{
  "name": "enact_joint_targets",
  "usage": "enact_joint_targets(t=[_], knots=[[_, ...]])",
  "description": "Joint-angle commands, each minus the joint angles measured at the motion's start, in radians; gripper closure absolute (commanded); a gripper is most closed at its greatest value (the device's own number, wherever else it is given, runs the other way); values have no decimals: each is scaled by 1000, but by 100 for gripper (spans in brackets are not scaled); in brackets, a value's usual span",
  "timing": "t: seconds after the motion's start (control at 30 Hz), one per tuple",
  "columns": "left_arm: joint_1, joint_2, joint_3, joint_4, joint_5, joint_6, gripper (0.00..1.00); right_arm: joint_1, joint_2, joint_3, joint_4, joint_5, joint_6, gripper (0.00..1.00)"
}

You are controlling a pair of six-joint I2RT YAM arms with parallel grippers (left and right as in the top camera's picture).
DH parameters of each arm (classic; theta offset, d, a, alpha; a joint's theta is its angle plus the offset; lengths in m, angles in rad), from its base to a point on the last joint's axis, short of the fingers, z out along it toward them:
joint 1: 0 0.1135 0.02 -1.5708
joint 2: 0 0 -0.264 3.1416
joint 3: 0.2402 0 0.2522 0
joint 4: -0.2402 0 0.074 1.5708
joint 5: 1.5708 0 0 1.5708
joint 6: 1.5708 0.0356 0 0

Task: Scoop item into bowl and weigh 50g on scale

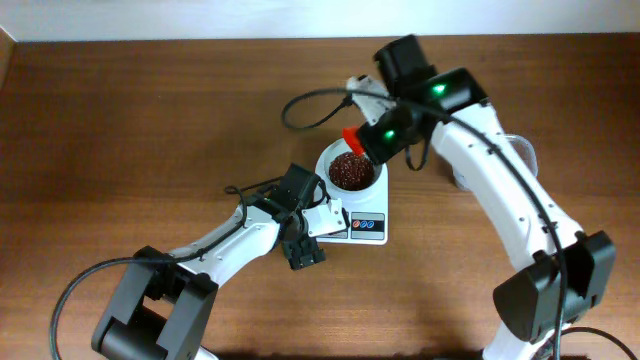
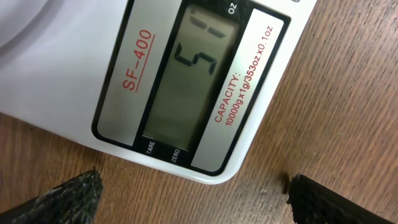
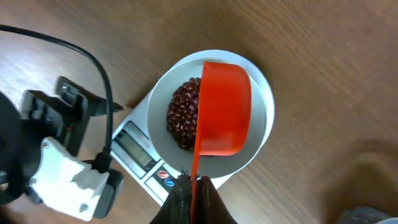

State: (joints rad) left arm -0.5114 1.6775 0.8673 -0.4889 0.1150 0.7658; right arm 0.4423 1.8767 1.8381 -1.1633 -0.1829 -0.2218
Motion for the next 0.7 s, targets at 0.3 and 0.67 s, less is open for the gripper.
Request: enact_joint_targets(t=[0.3, 0.67], knots=[[-1, 9, -5, -1, 0, -6, 1, 41, 122, 6, -9, 103, -6, 96], [-1, 9, -5, -1, 0, -6, 1, 41, 146, -76, 14, 142, -7, 96]])
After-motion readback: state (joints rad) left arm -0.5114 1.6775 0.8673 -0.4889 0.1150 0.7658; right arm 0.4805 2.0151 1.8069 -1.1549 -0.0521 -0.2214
